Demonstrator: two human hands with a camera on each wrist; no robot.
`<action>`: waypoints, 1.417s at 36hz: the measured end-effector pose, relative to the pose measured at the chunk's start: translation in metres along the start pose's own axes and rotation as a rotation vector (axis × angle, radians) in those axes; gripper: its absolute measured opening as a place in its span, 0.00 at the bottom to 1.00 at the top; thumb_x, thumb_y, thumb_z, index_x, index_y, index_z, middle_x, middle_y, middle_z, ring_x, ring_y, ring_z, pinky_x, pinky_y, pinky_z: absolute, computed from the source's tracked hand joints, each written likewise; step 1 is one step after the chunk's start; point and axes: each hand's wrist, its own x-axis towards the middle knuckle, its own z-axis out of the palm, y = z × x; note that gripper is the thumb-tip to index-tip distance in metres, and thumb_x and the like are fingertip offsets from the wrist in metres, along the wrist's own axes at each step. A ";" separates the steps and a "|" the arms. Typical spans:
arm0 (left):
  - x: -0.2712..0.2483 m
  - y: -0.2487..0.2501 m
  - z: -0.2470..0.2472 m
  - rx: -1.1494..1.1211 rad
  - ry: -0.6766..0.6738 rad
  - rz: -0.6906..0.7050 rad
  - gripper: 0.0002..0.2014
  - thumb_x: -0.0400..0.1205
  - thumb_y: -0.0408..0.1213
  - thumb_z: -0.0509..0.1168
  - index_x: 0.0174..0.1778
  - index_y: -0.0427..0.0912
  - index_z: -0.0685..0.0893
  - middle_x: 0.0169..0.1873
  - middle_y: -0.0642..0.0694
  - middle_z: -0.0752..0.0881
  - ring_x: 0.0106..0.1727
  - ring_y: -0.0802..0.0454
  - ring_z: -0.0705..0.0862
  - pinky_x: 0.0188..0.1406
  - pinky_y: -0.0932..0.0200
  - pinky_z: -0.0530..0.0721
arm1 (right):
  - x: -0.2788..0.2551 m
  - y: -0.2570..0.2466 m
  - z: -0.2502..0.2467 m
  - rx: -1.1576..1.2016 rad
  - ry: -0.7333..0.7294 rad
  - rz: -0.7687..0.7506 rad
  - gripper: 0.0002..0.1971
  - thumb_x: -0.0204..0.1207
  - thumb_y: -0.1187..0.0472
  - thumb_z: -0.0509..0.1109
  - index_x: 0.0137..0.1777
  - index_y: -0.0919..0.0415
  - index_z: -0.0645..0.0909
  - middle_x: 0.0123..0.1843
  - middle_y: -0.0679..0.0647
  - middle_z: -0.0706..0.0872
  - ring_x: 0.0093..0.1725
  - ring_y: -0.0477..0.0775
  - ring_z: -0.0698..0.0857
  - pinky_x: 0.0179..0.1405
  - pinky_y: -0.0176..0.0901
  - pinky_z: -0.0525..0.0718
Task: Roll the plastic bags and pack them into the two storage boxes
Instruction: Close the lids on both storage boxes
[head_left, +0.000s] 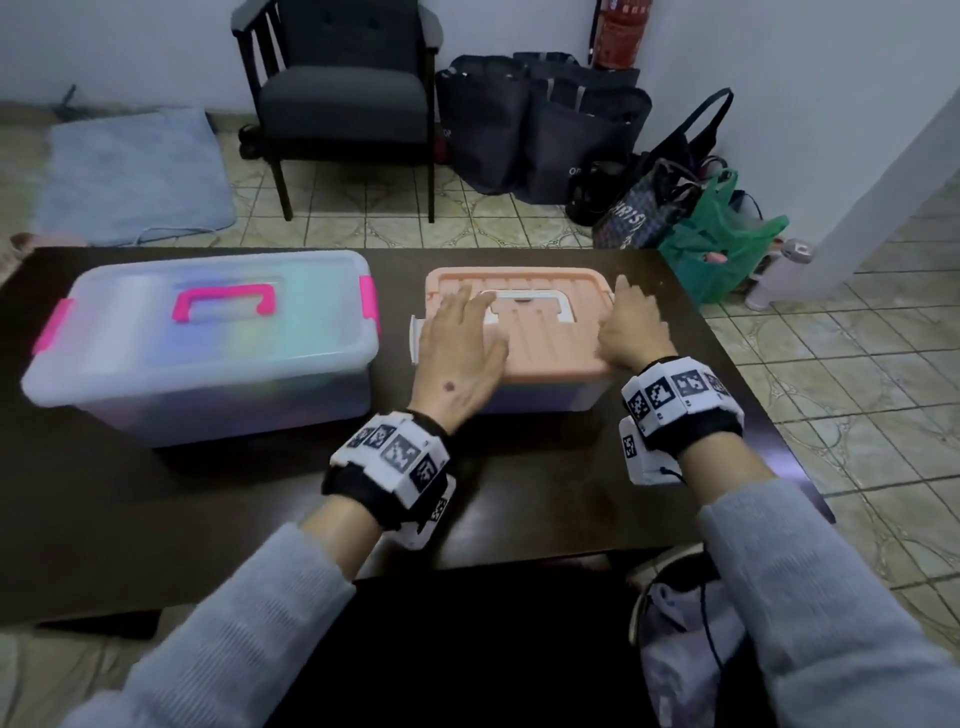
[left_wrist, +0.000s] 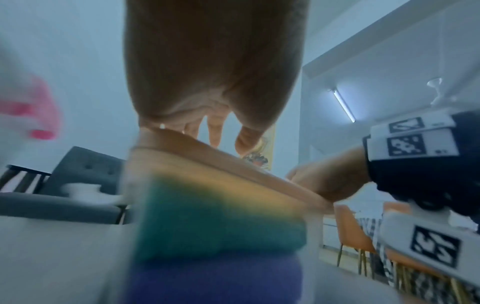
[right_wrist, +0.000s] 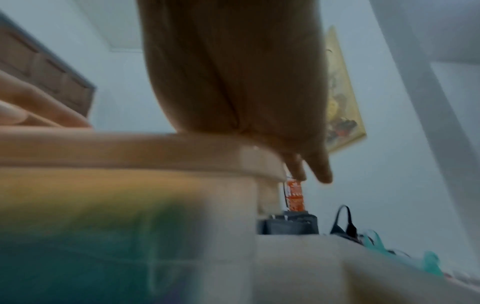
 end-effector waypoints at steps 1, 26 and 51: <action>-0.007 -0.010 -0.002 -0.035 0.052 -0.041 0.25 0.84 0.39 0.57 0.78 0.39 0.65 0.81 0.40 0.61 0.82 0.46 0.56 0.81 0.49 0.51 | -0.002 -0.006 0.001 -0.020 0.035 -0.026 0.31 0.82 0.62 0.58 0.82 0.62 0.52 0.82 0.63 0.59 0.81 0.65 0.56 0.78 0.65 0.58; -0.003 -0.050 0.000 -1.238 0.112 -0.805 0.16 0.89 0.42 0.51 0.46 0.39 0.81 0.48 0.40 0.84 0.49 0.47 0.83 0.41 0.59 0.85 | -0.036 -0.112 0.065 -0.235 -0.224 -0.332 0.25 0.86 0.47 0.39 0.82 0.37 0.41 0.86 0.50 0.40 0.83 0.61 0.36 0.75 0.73 0.38; 0.011 -0.033 0.001 -1.072 0.218 -0.707 0.18 0.75 0.32 0.72 0.60 0.33 0.84 0.52 0.37 0.88 0.54 0.42 0.87 0.60 0.45 0.84 | -0.034 -0.064 0.037 -0.235 -0.070 -0.237 0.28 0.83 0.41 0.46 0.82 0.42 0.51 0.86 0.53 0.44 0.84 0.62 0.39 0.76 0.71 0.37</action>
